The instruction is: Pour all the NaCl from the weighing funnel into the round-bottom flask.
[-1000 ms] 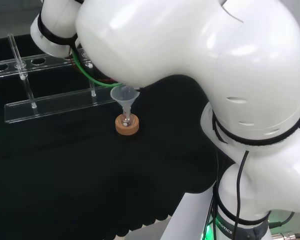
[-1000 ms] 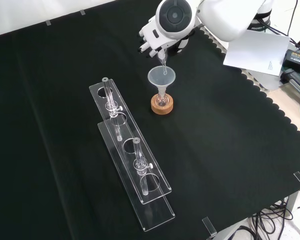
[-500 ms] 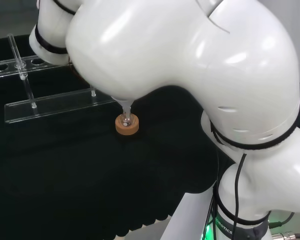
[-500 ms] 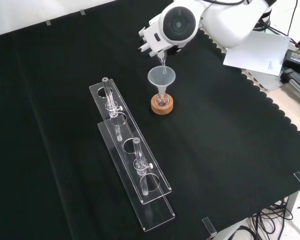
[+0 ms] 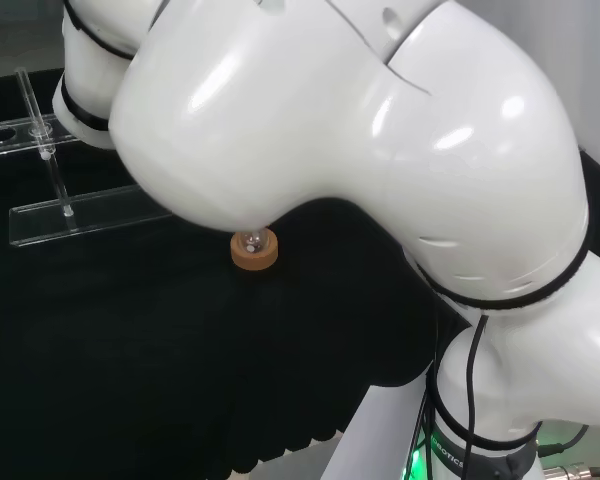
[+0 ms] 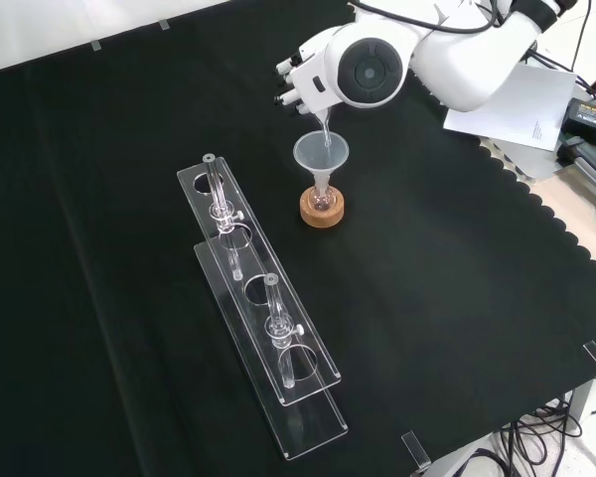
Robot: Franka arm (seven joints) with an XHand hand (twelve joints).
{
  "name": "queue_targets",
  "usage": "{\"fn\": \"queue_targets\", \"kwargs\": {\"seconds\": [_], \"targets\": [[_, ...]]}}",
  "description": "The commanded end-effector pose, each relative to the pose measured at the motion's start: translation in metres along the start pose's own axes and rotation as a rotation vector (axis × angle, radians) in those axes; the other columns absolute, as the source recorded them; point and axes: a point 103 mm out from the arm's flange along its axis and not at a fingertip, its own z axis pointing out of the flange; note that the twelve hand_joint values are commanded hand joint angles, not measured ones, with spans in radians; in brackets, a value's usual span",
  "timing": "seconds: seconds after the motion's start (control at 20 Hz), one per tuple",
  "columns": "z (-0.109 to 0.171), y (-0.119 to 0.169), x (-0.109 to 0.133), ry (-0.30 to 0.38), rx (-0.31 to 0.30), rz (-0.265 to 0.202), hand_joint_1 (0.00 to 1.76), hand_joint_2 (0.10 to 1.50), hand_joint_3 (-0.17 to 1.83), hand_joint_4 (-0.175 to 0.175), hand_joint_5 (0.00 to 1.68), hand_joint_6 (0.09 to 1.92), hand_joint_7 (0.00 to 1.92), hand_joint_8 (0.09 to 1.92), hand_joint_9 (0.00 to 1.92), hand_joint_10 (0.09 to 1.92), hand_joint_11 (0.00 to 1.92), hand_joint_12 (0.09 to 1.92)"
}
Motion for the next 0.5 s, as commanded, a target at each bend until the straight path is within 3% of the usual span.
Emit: {"fn": "queue_targets", "kwargs": {"seconds": [0.05, 0.5], "targets": [[-0.0018, 0.0001, -0.0023, -0.045, 0.001, 0.006, 1.13, 0.69, 0.55, 0.175, 1.33, 0.51, 0.66, 0.67, 1.12, 0.20, 0.98, 0.93], [-0.0058, 0.0006, -0.0029, -0.113, 0.002, 0.015, 1.13, 0.69, 0.55, 0.175, 1.33, 0.52, 0.66, 0.67, 1.12, 0.19, 0.98, 0.92]]}}
